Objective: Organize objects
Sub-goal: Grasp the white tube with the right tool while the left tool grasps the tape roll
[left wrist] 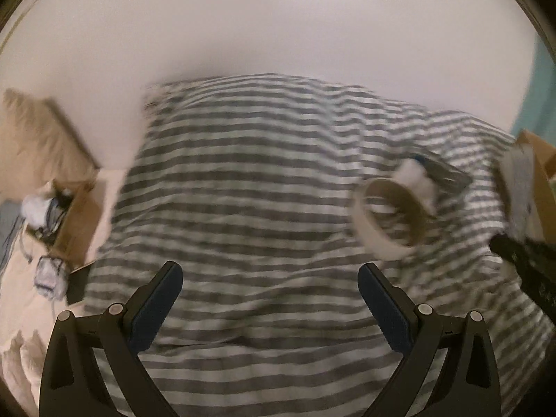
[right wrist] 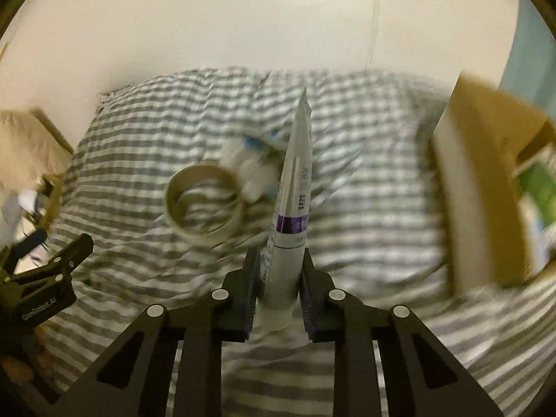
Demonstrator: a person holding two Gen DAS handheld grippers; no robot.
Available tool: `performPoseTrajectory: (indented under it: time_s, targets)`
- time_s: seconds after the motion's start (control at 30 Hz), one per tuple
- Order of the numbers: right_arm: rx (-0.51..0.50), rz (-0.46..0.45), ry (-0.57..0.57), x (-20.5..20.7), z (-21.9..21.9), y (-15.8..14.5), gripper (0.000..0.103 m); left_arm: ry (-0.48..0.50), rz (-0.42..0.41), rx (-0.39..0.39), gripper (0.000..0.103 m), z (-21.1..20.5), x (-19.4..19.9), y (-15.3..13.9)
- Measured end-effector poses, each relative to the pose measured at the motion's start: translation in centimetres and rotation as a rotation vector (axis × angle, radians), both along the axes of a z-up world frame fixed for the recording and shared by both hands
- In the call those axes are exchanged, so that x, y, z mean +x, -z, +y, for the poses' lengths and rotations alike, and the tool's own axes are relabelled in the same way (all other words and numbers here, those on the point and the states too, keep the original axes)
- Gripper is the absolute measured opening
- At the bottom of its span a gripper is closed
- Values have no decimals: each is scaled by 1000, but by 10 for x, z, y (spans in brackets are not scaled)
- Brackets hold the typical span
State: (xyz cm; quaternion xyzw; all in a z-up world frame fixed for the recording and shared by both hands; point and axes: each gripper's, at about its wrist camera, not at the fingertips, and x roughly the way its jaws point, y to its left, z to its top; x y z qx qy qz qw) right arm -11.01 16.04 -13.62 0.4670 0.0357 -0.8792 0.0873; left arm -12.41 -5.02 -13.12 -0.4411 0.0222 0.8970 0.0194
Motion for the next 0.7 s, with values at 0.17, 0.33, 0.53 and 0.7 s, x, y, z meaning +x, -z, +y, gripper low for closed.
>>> performPoseTrajectory:
  time_s: [0.17, 0.33, 0.53, 0.7]
  targets:
    - [6, 26, -10, -24, 30, 4, 21, 106, -33, -13, 103, 48, -13, 17]
    - [-58, -13, -19, -24, 53, 19, 21, 171, -65, -48, 103, 84, -40, 41]
    - [-122, -29, -17, -28, 58, 21, 21, 179, -96, -3, 103, 95, -72, 56]
    - [-140, -39, -30, -27, 57, 21, 21, 195, -103, 40, 87, 97, -80, 56]
